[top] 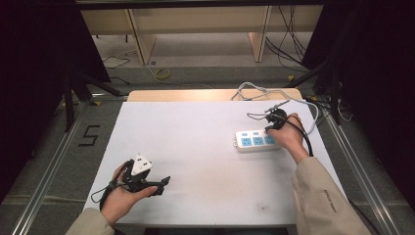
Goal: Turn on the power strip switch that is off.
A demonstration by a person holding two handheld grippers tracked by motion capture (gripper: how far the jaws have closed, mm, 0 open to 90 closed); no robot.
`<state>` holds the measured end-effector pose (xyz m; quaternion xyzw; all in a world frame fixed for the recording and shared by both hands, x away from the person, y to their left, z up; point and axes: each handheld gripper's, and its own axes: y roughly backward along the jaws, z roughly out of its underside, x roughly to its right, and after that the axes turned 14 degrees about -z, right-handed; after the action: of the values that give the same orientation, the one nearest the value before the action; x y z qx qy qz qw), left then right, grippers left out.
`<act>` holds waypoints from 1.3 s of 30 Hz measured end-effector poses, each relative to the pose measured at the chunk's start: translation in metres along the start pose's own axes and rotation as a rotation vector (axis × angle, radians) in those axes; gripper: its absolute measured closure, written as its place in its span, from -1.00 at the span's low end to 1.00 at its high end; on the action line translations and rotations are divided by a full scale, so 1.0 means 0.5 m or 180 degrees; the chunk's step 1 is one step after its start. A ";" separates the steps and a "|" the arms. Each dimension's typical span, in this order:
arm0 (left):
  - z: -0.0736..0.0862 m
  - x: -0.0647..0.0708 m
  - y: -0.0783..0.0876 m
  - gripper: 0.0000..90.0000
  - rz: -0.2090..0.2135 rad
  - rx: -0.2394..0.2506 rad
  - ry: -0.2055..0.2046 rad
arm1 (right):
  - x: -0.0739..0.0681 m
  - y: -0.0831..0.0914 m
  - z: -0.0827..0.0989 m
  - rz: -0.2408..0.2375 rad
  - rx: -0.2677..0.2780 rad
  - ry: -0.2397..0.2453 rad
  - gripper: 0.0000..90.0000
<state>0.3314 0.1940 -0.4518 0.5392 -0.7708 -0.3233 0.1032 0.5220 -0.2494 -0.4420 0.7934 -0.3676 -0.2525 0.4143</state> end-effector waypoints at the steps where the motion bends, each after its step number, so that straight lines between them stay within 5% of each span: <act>1: 0.000 0.000 0.000 -0.65 -0.0003 -0.0001 0.0000 | 0.000 0.000 0.000 -0.0001 0.0003 -0.0003 1.00; 15: 0.000 0.000 0.000 -0.65 -0.0006 0.0002 -0.0001 | -0.005 0.000 0.005 0.0049 0.0062 -0.0028 1.00; 39: 0.000 0.000 0.000 -0.65 0.0000 -0.0003 -0.0002 | -0.006 0.021 0.031 -0.0108 0.0389 -0.0086 0.95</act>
<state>0.3314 0.1941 -0.4517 0.5390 -0.7707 -0.3238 0.1031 0.5053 -0.2581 -0.4412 0.8199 -0.3744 -0.2473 0.3557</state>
